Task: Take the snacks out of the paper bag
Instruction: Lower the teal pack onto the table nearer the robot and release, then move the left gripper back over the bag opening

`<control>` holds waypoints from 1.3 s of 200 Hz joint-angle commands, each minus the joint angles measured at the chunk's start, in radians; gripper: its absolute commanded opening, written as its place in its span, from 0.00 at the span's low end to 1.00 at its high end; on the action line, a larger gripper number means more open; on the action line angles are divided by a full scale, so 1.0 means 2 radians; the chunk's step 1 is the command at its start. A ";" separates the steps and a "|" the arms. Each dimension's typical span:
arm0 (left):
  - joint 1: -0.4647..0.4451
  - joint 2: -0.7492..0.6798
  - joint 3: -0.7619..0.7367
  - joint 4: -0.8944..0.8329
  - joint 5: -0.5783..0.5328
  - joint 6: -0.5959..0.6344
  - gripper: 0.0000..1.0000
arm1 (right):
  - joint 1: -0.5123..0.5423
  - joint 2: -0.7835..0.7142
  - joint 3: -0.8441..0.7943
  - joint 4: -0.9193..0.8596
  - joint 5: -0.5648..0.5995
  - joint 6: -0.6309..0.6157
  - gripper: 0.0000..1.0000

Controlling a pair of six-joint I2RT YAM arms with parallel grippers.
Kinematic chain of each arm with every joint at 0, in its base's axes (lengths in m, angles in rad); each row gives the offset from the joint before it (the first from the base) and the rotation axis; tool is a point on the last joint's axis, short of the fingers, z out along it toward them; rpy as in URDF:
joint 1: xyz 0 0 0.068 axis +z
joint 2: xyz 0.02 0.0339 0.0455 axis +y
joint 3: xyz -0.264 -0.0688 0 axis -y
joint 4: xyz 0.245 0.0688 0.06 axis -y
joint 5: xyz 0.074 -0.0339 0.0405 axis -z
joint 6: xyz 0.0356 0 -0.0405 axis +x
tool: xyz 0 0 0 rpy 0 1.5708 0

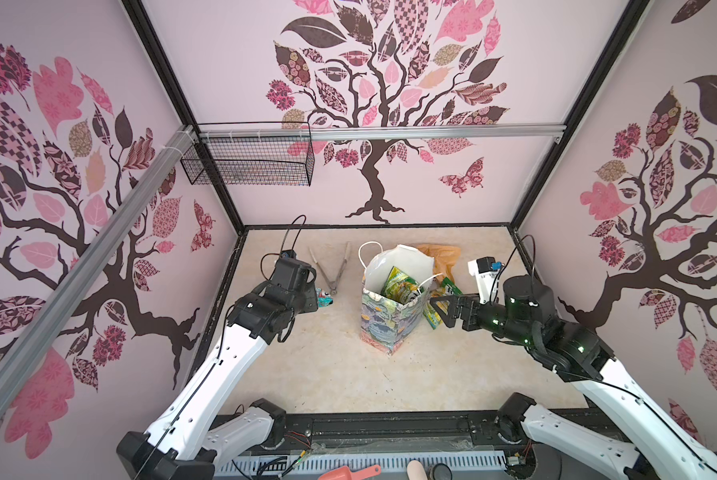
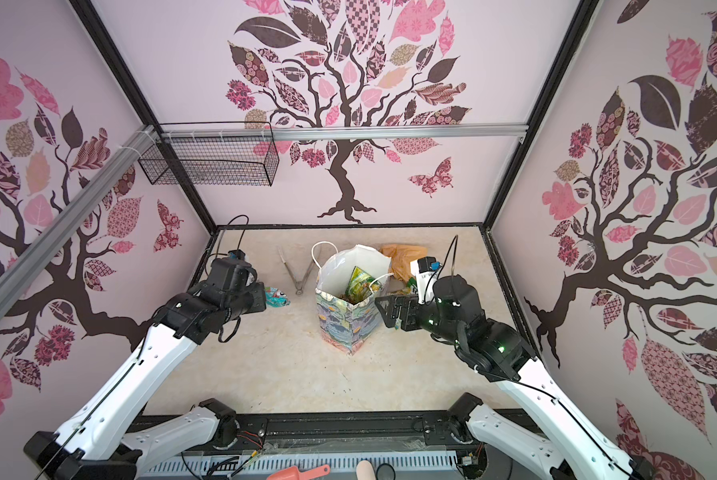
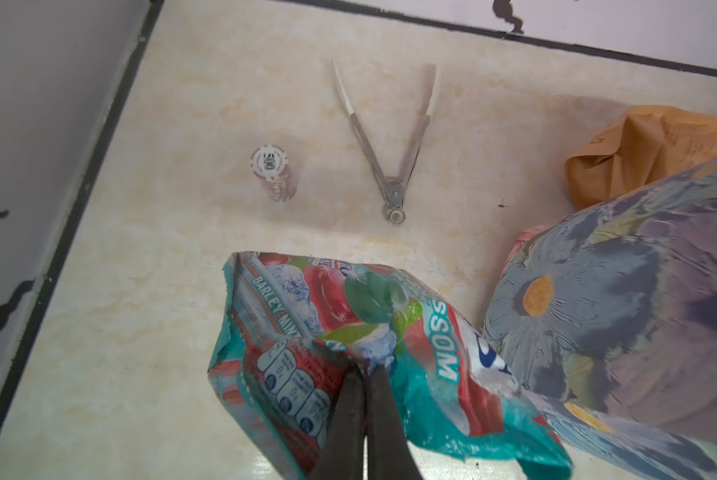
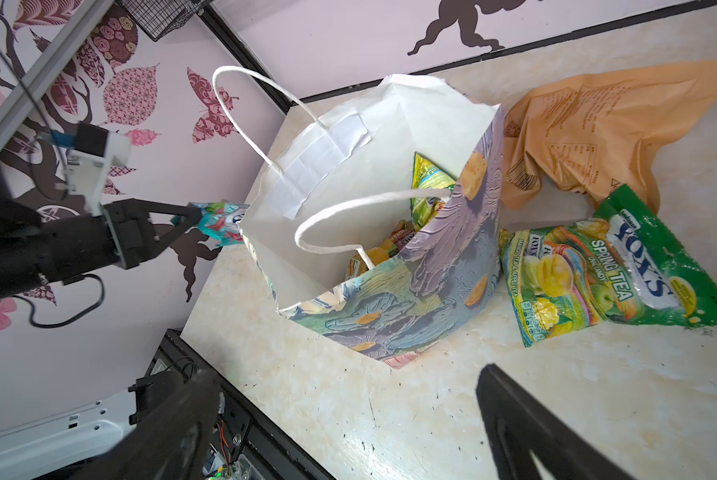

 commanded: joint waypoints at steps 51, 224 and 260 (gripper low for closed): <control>0.010 0.044 -0.139 0.225 0.058 -0.035 0.00 | 0.002 -0.017 -0.002 -0.001 -0.006 0.008 1.00; 0.008 -0.065 -0.090 0.082 0.107 -0.037 0.69 | 0.001 0.024 0.011 -0.014 -0.084 -0.009 1.00; -0.009 -0.024 0.048 0.021 0.160 -0.007 0.74 | 0.002 0.037 0.017 -0.023 -0.087 -0.016 1.00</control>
